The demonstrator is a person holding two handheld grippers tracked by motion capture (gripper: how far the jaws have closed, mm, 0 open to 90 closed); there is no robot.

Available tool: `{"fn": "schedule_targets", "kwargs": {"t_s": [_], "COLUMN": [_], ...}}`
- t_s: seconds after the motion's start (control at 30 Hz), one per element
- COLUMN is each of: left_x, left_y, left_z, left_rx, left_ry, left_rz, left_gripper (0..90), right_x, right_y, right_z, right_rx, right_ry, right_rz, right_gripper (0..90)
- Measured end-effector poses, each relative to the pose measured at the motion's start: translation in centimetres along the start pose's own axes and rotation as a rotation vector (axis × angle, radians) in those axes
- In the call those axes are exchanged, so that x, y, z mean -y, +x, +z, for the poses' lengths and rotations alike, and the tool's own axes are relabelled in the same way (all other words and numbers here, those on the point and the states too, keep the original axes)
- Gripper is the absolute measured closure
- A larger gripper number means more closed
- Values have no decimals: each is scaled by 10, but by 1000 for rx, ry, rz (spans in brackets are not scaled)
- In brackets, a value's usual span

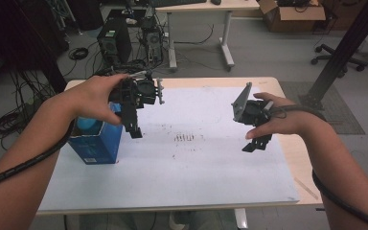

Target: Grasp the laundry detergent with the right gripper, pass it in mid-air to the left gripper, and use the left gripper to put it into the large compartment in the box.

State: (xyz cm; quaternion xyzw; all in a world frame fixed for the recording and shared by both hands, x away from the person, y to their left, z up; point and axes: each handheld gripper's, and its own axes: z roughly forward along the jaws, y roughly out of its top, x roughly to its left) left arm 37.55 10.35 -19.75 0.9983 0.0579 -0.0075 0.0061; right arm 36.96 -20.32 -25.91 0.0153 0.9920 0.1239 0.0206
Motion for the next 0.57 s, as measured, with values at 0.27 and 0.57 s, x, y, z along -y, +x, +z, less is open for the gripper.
{"fn": "schedule_targets", "kwargs": {"t_s": [0.27, 0.57], "left_x": [0, -2], "left_y": [-2, -1], "left_z": [-1, 0], "left_rx": [2, -1], "left_ry": [4, -21], "left_rz": [-1, 1], "left_gripper": [2, 2], "right_x": [3, 5], "right_y": [2, 1], "right_z": [-1, -1], "right_rx": [4, 10], "right_ry": [-6, -23], "right_rz": [3, 15], "right_gripper": [33, 31]}}
